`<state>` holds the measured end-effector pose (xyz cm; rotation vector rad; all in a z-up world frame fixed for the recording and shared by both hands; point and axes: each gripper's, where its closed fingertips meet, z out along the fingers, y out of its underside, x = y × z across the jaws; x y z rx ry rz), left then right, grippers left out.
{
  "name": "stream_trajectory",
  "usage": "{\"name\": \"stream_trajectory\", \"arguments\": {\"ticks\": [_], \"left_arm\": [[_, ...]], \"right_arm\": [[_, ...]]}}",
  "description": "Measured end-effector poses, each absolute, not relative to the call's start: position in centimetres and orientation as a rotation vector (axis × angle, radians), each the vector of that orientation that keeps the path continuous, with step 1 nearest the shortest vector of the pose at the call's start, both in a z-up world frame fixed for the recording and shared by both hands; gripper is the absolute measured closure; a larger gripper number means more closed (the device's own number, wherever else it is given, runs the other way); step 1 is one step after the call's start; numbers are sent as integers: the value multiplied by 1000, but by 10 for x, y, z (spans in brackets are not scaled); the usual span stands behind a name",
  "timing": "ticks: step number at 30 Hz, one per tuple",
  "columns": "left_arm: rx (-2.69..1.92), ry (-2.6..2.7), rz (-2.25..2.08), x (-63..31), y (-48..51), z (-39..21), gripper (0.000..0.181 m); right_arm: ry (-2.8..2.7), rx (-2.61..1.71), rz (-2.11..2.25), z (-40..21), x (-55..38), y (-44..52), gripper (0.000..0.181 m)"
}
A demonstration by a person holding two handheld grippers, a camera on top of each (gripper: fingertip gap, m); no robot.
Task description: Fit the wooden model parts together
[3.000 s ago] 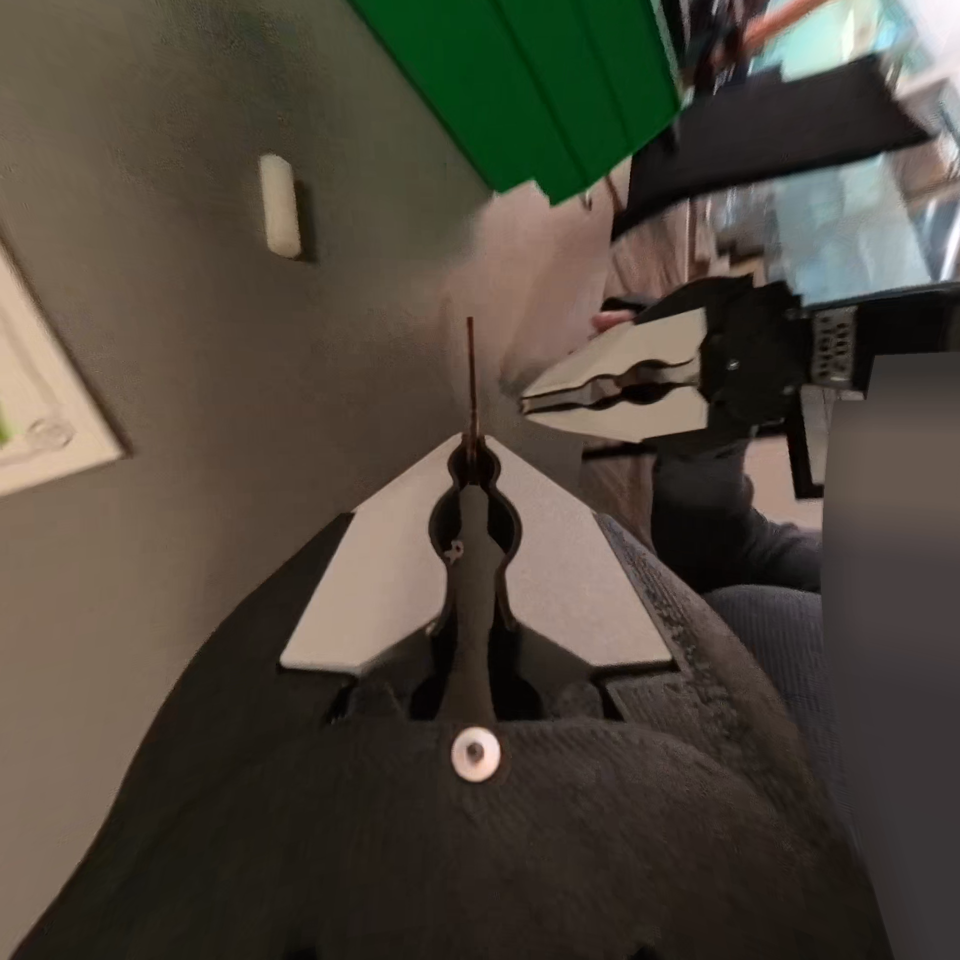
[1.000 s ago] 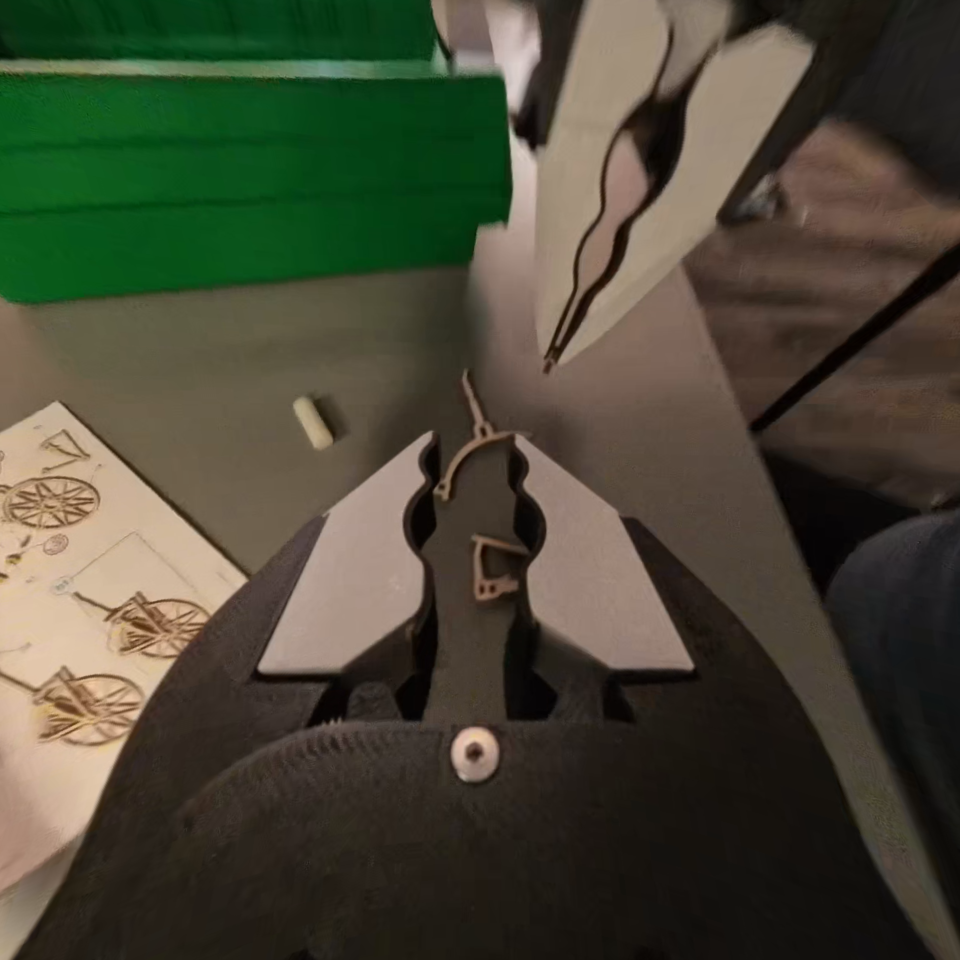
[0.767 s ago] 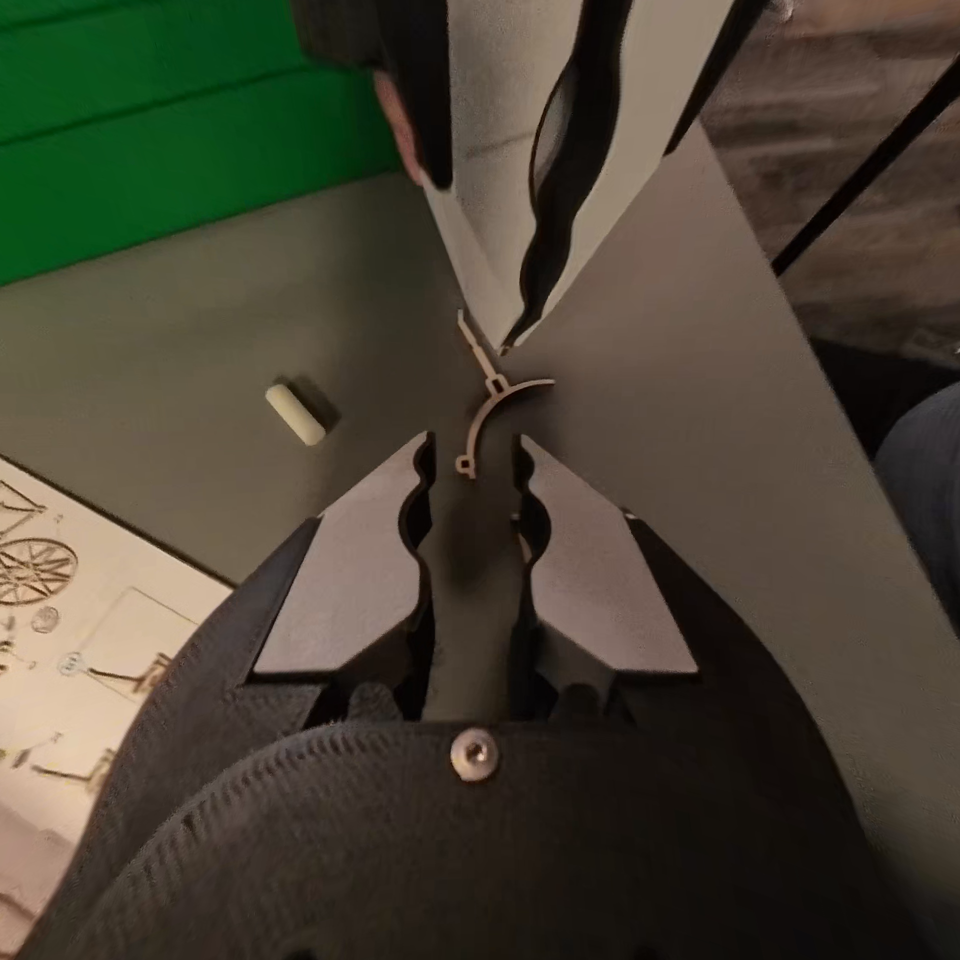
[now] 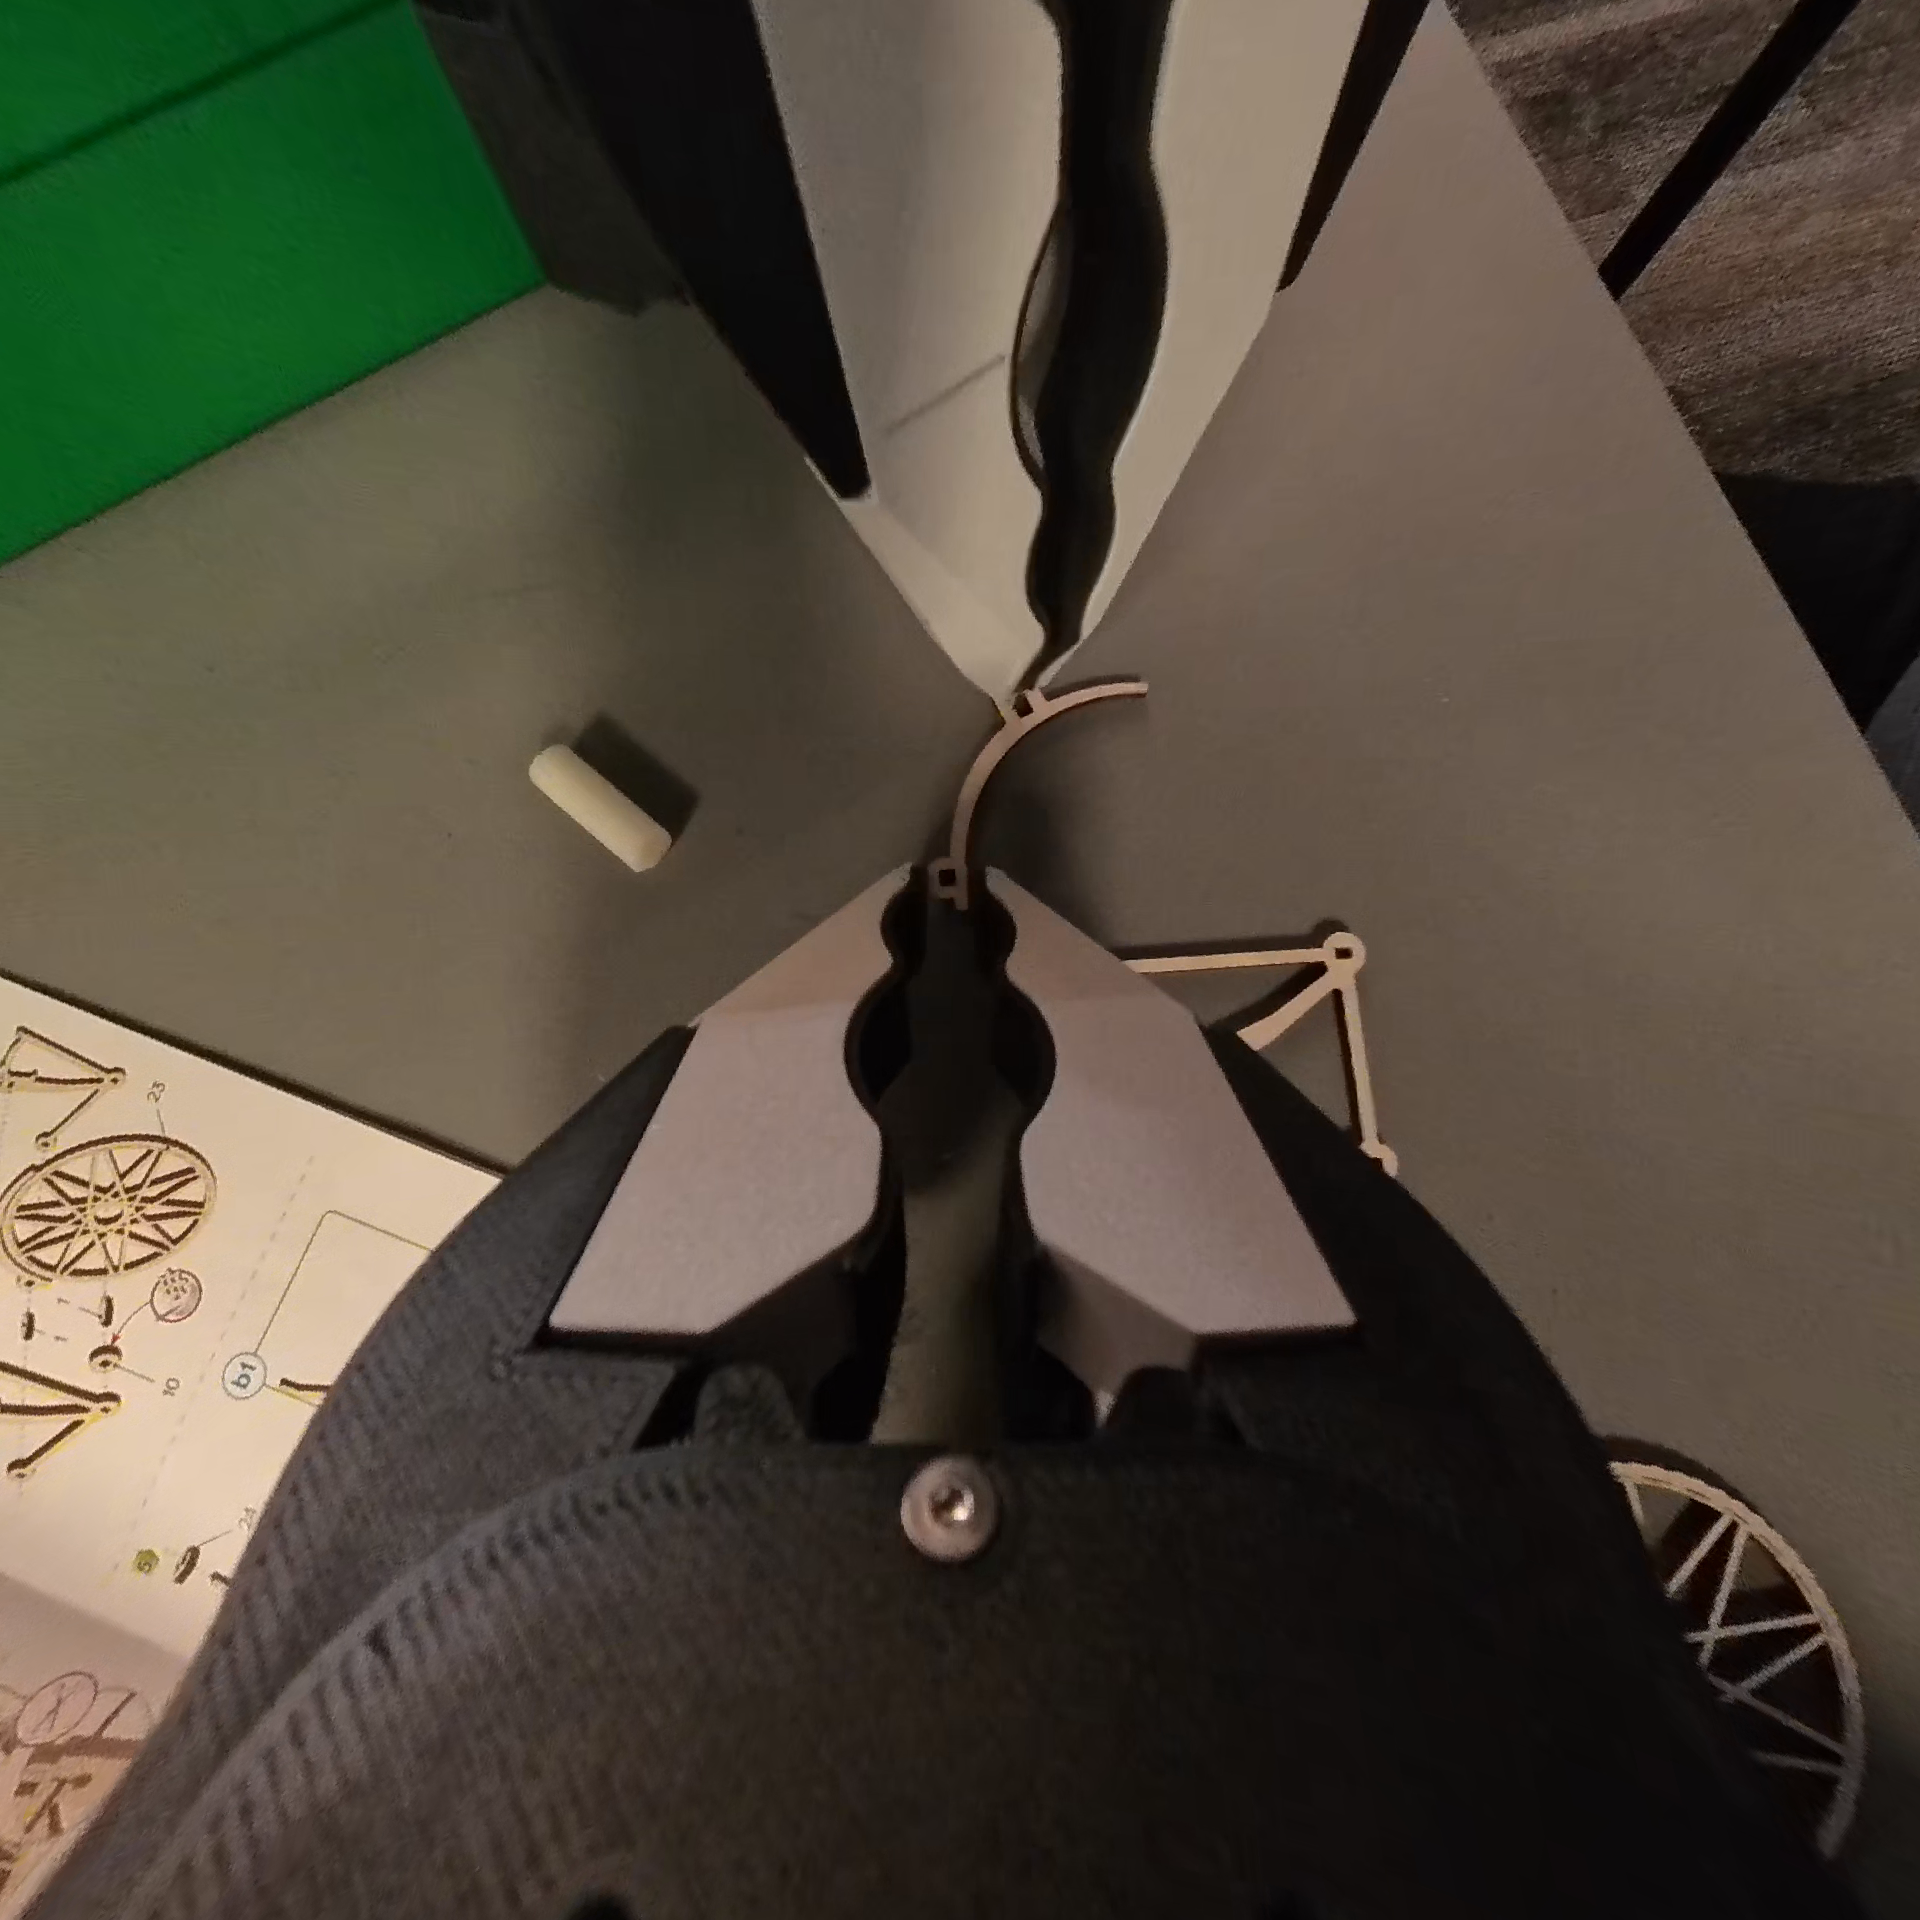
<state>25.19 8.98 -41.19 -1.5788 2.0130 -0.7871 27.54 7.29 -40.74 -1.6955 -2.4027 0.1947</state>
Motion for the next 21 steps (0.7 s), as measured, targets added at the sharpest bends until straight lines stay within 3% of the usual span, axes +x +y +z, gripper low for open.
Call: {"name": "stream_trajectory", "arguments": {"ticks": [1,21], "left_arm": [[-1584,2012,-786,252,90,-412,174],[-1591,1989,-800,253,90,-412,174]], "right_arm": [[-2403,-1707,192,-407,275,73,181],[-2372,-1776,133,-407,273,71,181]]}}
